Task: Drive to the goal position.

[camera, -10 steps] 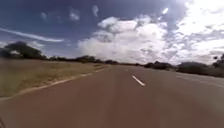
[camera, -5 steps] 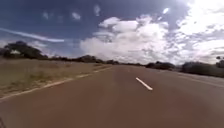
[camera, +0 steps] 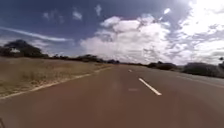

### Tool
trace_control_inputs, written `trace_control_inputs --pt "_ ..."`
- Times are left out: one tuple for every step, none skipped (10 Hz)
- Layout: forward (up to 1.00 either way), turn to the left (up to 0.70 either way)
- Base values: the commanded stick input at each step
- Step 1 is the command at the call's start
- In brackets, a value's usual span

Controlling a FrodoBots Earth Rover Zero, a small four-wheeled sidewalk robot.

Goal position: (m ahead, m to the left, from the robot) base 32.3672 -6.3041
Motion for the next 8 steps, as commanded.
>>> trace_control_inputs --pt "1.0 0.0" --pt "1.0 0.0" --pt "1.0 0.0" --pt "1.0 0.0" --pt "1.0 0.0" --pt "1.0 0.0" --pt "1.0 0.0" --pt "1.0 0.0"
